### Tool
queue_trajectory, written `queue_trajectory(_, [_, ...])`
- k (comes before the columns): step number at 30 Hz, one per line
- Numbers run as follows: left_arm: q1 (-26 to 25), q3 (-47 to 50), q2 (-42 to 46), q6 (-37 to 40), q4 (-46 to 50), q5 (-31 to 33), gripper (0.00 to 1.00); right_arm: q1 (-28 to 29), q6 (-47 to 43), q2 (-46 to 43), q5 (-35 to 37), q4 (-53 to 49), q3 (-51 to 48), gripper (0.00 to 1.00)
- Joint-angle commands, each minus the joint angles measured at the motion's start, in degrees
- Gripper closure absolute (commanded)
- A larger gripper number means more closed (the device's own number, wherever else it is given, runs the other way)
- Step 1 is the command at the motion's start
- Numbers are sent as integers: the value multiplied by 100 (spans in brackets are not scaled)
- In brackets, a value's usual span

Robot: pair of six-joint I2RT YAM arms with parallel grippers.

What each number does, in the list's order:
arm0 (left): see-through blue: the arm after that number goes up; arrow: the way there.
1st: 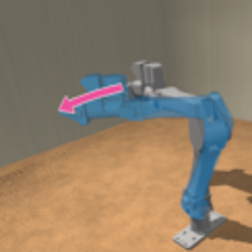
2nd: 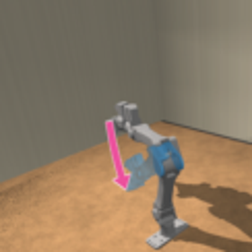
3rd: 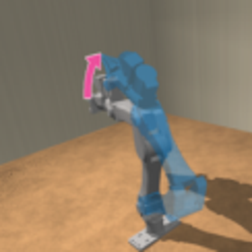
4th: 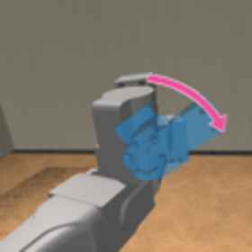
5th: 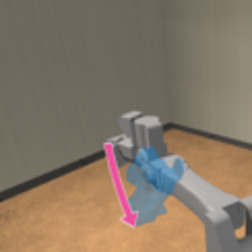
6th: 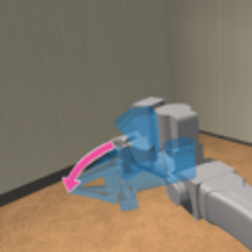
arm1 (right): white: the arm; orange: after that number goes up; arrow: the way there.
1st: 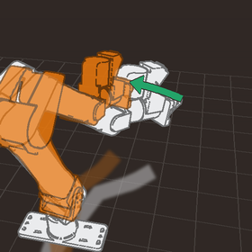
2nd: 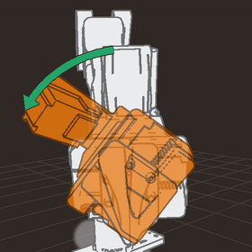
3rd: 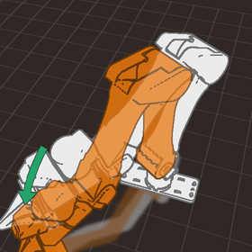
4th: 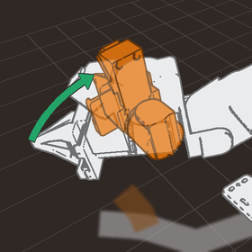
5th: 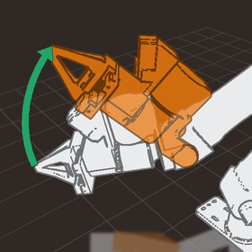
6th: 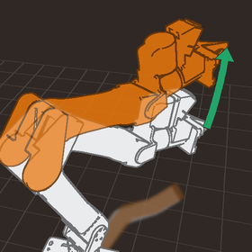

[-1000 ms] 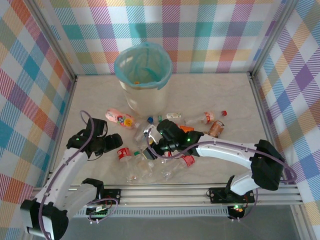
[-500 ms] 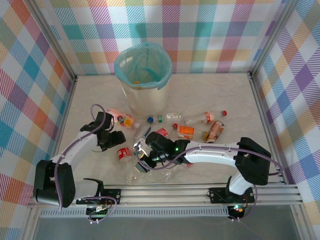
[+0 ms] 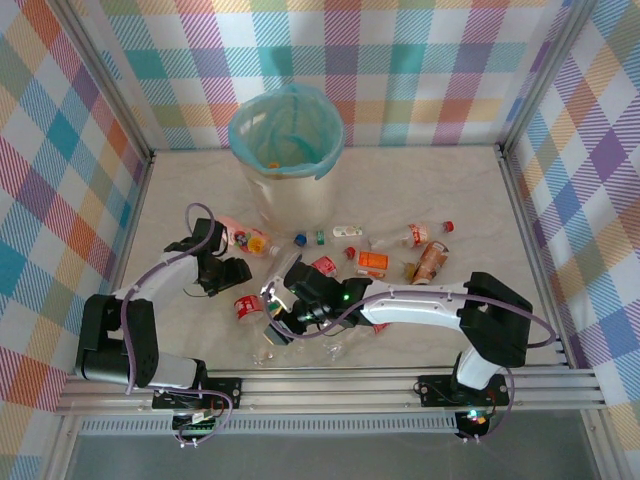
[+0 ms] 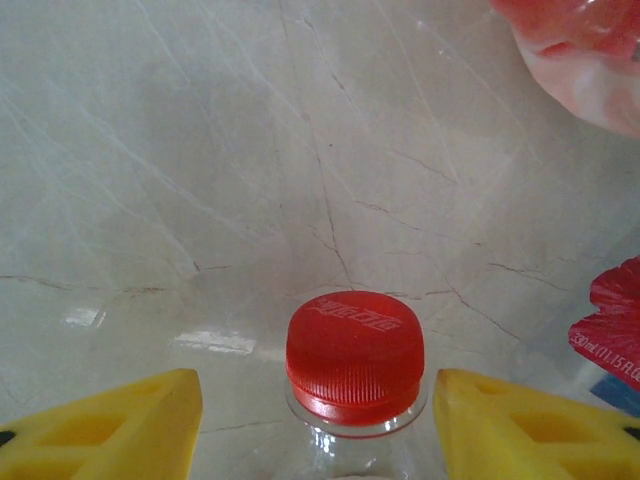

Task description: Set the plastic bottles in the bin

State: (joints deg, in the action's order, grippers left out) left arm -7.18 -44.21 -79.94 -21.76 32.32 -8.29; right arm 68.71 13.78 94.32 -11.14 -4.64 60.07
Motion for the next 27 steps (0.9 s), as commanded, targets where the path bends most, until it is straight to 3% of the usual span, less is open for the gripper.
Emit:
queue_trajectory(1, [69,-114,-87,89,-145,-155,40,37,176,94,-99,208,180,44])
queue_trajectory(13, [76,-133,-120,63,-226,-104,63,37,199,213,-64,149,290,44])
queue_trajectory(17, [74,-164,-20,62,-157,-55,76,37,156,271,-56,52,361,43])
queue_trajectory(27, [76,-443,894,80,419,471,94,37,24,11,208,56,440,43])
